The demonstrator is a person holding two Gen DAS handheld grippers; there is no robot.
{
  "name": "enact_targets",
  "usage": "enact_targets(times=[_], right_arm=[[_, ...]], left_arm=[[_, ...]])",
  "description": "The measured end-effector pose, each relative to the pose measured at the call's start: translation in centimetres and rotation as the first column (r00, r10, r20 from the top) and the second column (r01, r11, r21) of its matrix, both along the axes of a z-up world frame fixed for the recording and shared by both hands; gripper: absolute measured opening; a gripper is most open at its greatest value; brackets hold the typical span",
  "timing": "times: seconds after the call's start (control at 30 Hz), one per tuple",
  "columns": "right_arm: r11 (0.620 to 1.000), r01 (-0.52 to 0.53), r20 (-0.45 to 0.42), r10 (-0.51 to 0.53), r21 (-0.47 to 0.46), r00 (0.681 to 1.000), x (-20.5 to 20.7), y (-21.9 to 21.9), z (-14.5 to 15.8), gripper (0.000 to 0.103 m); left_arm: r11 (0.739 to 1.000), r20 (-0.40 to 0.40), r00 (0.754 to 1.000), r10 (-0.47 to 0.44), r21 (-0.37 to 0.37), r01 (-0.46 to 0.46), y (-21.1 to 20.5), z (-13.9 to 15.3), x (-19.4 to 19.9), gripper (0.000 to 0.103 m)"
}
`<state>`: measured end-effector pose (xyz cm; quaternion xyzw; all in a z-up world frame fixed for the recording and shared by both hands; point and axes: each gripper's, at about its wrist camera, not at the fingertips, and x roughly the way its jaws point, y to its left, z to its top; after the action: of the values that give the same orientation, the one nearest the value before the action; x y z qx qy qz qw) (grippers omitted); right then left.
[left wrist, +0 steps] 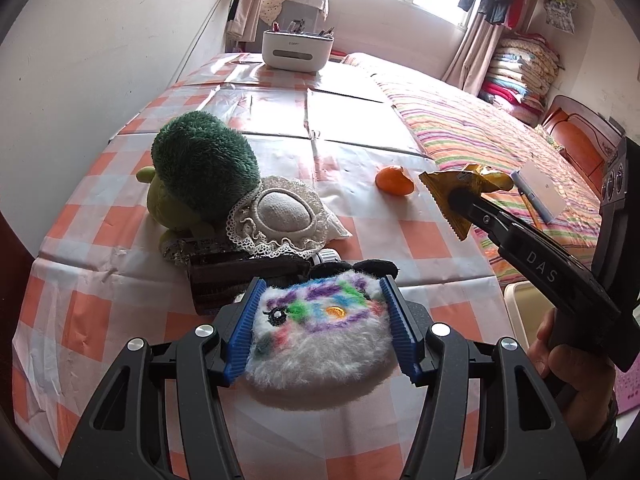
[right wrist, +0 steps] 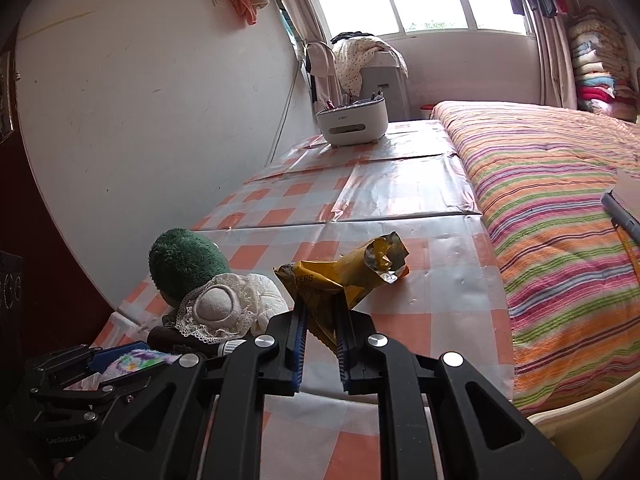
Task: Collect trash
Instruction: 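Carry the plush pouch with the left tool while the right tool carries the wrapper toward the bin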
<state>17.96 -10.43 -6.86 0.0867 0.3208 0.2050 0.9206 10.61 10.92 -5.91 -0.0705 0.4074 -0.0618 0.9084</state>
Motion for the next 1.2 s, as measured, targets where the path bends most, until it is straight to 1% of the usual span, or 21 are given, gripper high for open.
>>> enact_targets(times=[0.27, 0.6, 0.97, 1.2], right_arm=[[0.999, 0.048, 0.029, -0.048, -0.024, 0.998, -1.7, -3.0, 0.7, 0.013], [0.991, 0.128, 0.035, -0.126, -0.032, 0.991, -4.3, -7.2, 0.7, 0.013], [0.979, 0.2, 0.049, -0.199, -0.034, 0.979, -6.7, -11.3, 0.9, 0.013], [0.965, 0.261, 0.051, -0.26, -0.022, 0.964, -8.4, -14.1, 0.8, 0.013]], left_arm=[[0.998, 0.017, 0.998, -0.055, -0.008, 0.055, -2.8, 0.9, 0.2, 0.057], [0.991, 0.034, 0.991, -0.13, -0.013, 0.13, -6.9, 1.6, 0.1, 0.057], [0.977, 0.044, 0.977, -0.211, -0.02, 0.212, -11.4, 2.2, 0.0, 0.057], [0.966, 0.055, 0.965, -0.255, -0.034, 0.257, -13.9, 2.6, -0.4, 0.057]])
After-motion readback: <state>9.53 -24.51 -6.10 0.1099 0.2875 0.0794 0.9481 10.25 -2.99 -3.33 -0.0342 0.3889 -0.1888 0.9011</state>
